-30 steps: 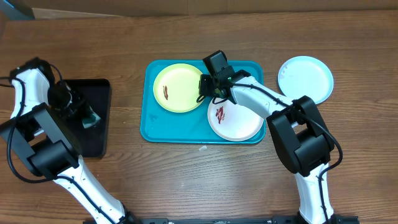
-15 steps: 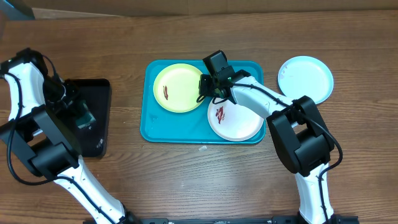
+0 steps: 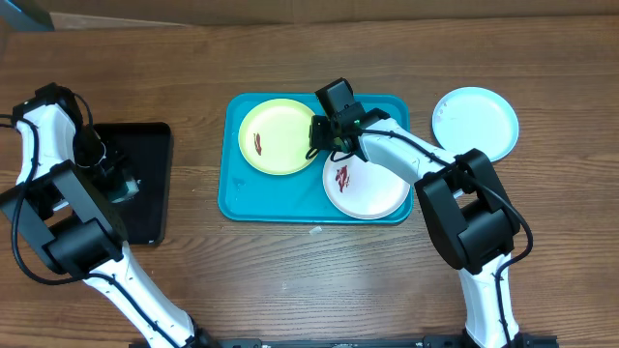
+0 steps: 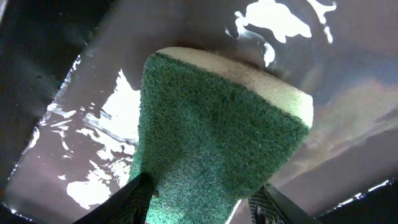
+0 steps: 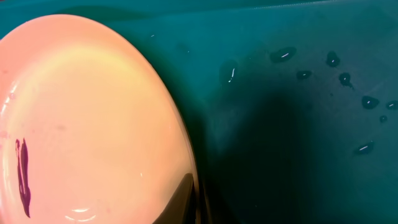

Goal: Clean dirty plates on tray and stack at the side

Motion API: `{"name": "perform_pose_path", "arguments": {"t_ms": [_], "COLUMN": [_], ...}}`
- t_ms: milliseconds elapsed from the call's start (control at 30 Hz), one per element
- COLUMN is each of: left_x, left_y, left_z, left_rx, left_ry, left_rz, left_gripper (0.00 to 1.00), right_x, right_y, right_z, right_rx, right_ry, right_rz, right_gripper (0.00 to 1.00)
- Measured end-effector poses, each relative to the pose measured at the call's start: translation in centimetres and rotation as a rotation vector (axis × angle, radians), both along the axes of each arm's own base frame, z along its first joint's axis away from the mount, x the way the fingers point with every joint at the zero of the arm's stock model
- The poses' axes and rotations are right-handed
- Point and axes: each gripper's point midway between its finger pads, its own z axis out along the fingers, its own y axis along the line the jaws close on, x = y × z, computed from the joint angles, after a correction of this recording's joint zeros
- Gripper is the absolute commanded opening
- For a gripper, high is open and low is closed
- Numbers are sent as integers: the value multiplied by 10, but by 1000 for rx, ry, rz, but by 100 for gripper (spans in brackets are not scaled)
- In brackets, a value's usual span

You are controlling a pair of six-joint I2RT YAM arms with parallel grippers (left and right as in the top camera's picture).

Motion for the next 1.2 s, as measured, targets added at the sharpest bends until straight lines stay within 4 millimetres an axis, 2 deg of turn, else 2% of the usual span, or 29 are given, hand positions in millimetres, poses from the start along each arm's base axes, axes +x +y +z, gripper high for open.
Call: {"name": "perform_pose_path", "arguments": {"t_ms": [333,367,400,533,667,733,900,1000,1033,1100,1133,1200], "left_x": [-4,-5,-6,-4,12,17,19,19,17,14,11,7], "left_y": [-5,-7,-9,-10,-3,-1,0,0,-1,-2,-3,-4], "left_z": [-7,-6,-4,16,47,55,57,52,48,41,37,30], "left_rx": [-12,-18,-27,-40,-18,-9,-4,-5,-9,-14,-15,-14], "left_ry": [15,20,27,29,-30,-50,-60,-56,-50,-36,-26,-8], "left_rz": [10,14,15,13,14,13,15,15,15,12,15,11], "left_gripper": [20,7,4,4,17,18,15,18,21,37,49,61], "right_x": [0,0,0,-1,-1,-1,-1,-1,-1,-1,-1,-1], "right_y": [0,0,0,-1,-1,-1,-1,-1,-1,-1,-1,-1], "right_z": [0,0,0,0,0,0,0,0,0,0,0,0], "right_rx": [-1,-1,-2,-4,-4,-4,-4,-5,-5,-5,-5,-5], "right_ry": [2,2,2,4,4,4,4,4,4,4,4,3], "right_rz": [-1,0,0,-1,-1,0,-1,-1,0,0,0,1], "right_gripper": [4,4,4,4,4,4,4,4,4,4,4,4]}}
